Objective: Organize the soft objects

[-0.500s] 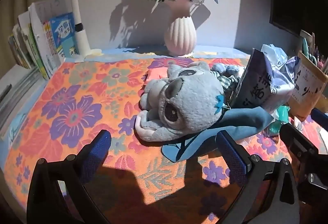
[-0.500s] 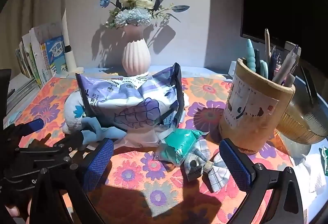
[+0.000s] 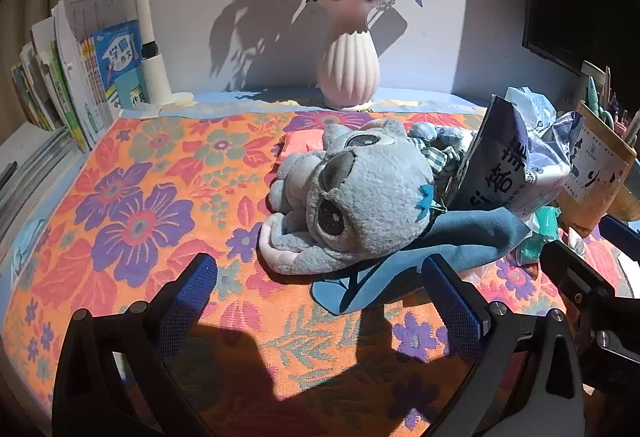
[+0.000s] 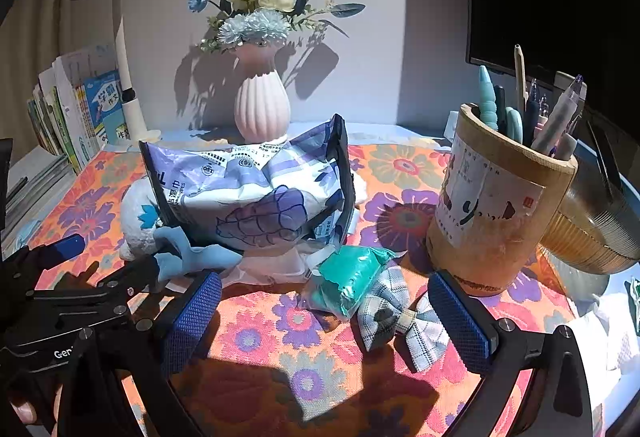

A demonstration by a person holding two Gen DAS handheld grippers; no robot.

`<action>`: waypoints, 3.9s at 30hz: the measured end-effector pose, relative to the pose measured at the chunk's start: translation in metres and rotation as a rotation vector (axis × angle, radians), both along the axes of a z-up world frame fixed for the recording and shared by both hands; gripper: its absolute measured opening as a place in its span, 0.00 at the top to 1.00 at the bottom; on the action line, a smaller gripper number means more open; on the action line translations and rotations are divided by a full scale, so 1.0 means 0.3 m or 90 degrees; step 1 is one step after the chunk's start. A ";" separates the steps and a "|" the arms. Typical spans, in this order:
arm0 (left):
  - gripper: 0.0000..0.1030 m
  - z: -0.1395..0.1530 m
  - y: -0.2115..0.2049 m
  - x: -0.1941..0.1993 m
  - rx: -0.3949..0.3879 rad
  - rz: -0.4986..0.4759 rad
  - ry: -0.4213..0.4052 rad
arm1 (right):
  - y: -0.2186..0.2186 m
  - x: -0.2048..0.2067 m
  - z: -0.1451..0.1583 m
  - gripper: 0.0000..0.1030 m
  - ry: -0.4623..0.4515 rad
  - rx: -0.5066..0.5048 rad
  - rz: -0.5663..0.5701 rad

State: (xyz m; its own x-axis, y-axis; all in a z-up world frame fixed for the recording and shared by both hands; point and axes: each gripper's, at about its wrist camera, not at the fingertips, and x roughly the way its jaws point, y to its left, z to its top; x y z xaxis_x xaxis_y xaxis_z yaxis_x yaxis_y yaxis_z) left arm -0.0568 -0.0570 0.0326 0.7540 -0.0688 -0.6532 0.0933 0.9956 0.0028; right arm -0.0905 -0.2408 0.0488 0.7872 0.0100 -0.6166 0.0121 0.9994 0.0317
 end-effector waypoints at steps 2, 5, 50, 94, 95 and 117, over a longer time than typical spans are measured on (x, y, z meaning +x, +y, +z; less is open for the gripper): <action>0.01 0.000 0.003 0.002 -0.002 0.001 0.001 | 0.001 -0.007 -0.002 0.00 0.000 0.000 -0.002; 0.01 -0.002 0.003 0.003 -0.003 0.001 0.002 | -0.001 -0.016 0.000 0.00 -0.007 0.002 0.001; 0.01 -0.007 0.049 0.009 -0.052 0.013 0.014 | -0.064 -0.022 0.012 0.00 -0.036 0.003 -0.006; 0.20 0.045 0.014 0.193 -0.149 -0.036 0.095 | -0.191 0.039 -0.112 0.48 0.158 0.007 0.019; 0.26 0.048 0.009 0.188 -0.154 -0.046 0.094 | -0.188 0.032 -0.115 0.52 0.154 0.006 0.019; 0.39 0.272 0.005 -0.094 -0.189 -0.079 -0.044 | -0.235 -0.129 0.071 0.64 0.101 0.061 0.015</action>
State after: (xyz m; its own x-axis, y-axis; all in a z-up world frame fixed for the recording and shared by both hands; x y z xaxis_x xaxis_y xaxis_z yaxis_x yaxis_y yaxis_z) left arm -0.0851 -0.0554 0.1143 0.7703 -0.3426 -0.5378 0.2234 0.9349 -0.2757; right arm -0.1293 -0.3114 0.0702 0.6795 0.0919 -0.7279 0.0014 0.9920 0.1266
